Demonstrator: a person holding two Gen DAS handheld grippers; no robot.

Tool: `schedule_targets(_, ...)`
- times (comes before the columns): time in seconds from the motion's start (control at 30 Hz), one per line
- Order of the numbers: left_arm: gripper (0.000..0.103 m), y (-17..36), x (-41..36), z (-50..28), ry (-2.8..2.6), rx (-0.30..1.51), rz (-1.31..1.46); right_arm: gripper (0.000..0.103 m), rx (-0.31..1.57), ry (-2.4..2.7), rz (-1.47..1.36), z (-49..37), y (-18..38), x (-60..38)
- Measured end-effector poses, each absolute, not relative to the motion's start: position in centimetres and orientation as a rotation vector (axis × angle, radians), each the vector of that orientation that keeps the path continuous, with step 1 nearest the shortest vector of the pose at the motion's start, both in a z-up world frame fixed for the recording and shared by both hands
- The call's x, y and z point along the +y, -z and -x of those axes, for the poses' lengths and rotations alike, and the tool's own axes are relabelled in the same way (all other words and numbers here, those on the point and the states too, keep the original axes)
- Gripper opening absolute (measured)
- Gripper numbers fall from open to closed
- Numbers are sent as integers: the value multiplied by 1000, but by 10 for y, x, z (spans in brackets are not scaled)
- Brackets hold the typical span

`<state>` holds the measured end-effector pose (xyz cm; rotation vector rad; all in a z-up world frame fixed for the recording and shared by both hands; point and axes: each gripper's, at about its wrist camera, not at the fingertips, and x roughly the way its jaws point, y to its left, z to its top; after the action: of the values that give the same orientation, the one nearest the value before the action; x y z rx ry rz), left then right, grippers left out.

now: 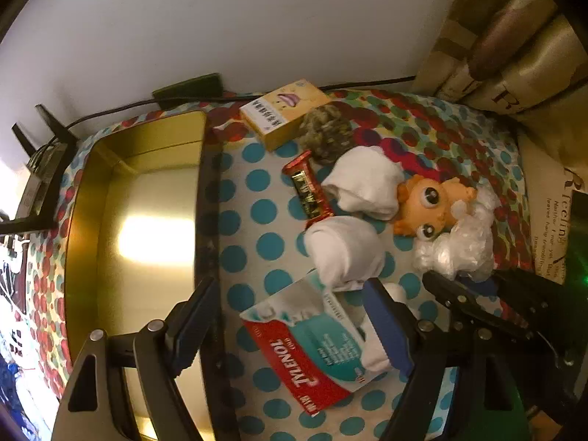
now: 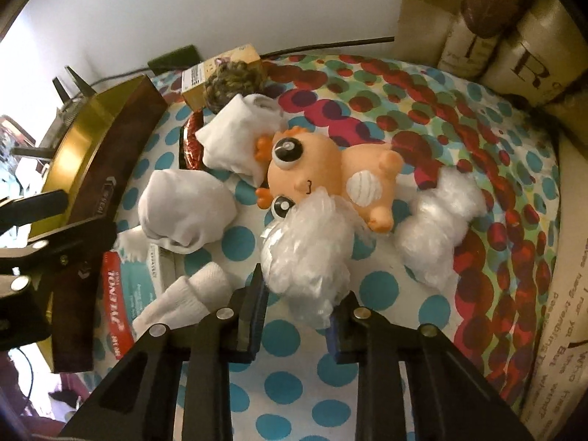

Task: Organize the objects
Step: 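Grasp a white rolled sock with the left tool while the right tool grasps a plastic-wrapped bundle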

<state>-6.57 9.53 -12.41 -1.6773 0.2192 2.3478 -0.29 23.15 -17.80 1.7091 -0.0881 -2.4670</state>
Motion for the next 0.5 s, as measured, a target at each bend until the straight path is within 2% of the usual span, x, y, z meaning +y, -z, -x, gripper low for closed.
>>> schedule_targets(0.5,82,152,119,87,-2242,203,1770,23,-152,2520,-1630,-9,152,252)
